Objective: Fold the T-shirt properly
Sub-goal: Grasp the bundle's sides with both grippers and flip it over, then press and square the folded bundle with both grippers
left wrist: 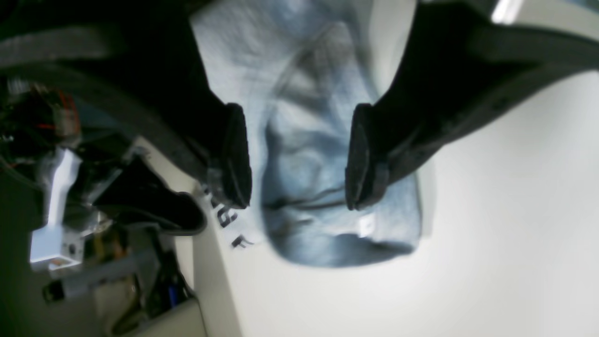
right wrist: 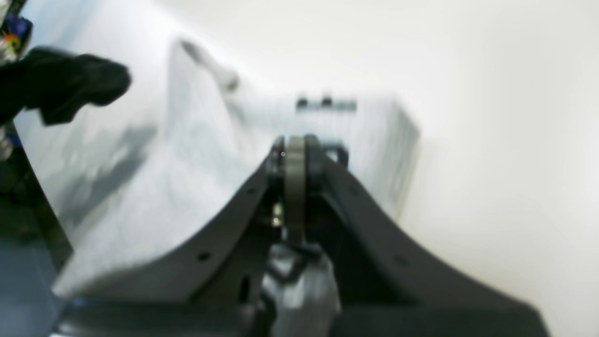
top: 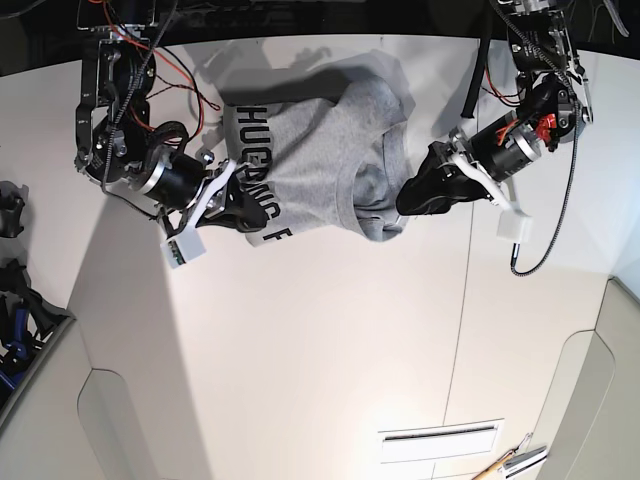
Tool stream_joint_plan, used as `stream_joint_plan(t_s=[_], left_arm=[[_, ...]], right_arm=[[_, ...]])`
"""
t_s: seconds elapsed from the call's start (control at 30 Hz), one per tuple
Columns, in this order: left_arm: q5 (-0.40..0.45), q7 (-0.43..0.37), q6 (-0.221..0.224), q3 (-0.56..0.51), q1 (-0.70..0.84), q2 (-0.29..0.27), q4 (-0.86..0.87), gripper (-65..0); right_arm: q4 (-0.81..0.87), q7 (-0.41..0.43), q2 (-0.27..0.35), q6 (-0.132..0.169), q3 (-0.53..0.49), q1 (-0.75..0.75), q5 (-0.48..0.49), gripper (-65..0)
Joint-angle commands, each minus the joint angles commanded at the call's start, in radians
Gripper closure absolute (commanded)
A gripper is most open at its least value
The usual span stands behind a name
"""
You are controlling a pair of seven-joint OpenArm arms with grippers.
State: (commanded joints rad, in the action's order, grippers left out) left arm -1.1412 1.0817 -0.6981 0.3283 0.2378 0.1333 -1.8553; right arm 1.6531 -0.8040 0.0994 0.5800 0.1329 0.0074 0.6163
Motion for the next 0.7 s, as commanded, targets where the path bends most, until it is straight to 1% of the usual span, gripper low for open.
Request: stream_joint_plan(t_s=[0.13, 0.2, 0.3, 0.4, 0.43, 0.47, 0.53, 0.6, 0.7], left_arm=[[-0.003, 0.0, 0.0, -0.005, 0.111, 0.0, -0.192, -35.4], [0.0, -0.001, 0.0, -0.034, 0.158, 0.0, -0.229, -34.3], [0.022, -0.005, 0.0, -0.124, 0.193, 0.0, -0.22, -22.7], [0.093, -0.017, 0.0, -0.242, 0.198, 0.0, -0.217, -17.0], [0.122, -0.023, 0.0, -0.284, 0.198, 0.0, -0.217, -14.0], [0.161, -0.029, 0.0, -0.327, 0.198, 0.0, -0.217, -10.7], [0.259, -0.058, 0.0, -0.407, 0.199, 0.0, -0.213, -6.7], [0.356, -0.114, 0.0, -0.464, 0.2, 0.0, -0.189, -6.4], [0.445, -0.189, 0.0, -0.49, 0.196, 0.0, -0.106, -6.4]], right_arm=[[0.0, 0.001, -0.001, 0.0, 0.014, 0.074, -0.009, 0.0], [-0.008, 0.007, -0.001, 0.0, 0.009, 0.11, -0.034, 0.0], [-0.066, 0.024, -0.002, 0.001, -0.001, 0.152, -0.058, 0.0], [-0.176, 0.035, -0.002, 0.005, -0.014, 0.188, -0.06, 0.0], [-0.218, 0.046, -0.003, 0.011, -0.018, 0.197, -0.06, 0.0], [-0.261, 0.053, -0.003, 0.013, -0.021, 0.205, -0.06, 0.0], [-0.334, 0.068, -0.003, 0.019, -0.026, 0.22, -0.059, 0.0], [-0.383, 0.071, -0.003, 0.019, -0.027, 0.23, -0.06, 0.0], [-0.402, 0.066, -0.002, 0.019, -0.027, 0.233, -0.06, 0.0]])
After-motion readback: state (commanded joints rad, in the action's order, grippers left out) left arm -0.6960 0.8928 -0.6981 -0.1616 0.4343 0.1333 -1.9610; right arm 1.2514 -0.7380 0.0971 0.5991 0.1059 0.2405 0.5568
